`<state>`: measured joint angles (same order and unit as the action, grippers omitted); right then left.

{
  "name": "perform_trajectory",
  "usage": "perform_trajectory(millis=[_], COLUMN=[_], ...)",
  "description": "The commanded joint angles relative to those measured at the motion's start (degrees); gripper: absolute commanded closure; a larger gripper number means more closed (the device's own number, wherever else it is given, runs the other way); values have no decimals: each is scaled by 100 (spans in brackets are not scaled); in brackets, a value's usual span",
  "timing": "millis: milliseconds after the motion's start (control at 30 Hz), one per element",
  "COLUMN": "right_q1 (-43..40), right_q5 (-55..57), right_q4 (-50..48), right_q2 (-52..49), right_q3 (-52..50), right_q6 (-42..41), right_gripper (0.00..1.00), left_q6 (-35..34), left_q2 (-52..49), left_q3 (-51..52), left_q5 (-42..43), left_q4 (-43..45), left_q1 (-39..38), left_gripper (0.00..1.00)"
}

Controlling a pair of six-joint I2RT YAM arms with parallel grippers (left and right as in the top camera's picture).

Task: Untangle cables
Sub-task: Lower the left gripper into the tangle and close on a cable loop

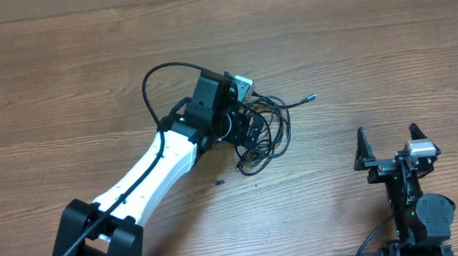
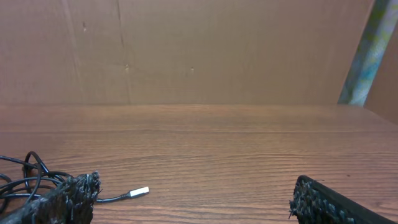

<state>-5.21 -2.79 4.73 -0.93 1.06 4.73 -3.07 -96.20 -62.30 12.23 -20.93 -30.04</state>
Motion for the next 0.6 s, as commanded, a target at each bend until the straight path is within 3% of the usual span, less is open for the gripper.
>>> perform_trajectory(millis=[0, 567], right_q1=[-9, -9], right_q5=[-46, -44], right_q4=[-26, -26], right_q2=[-4, -4], right_q3=[-57, -57], right_q6=[26, 26], right_gripper=[0, 0], left_q6=[-76, -76], left_q2=[-162, -597], left_q3=[-140, -140], left_q5=[-85, -238], left_q4=[90, 367], left_q1=[-35, -37], left_gripper=[0, 0])
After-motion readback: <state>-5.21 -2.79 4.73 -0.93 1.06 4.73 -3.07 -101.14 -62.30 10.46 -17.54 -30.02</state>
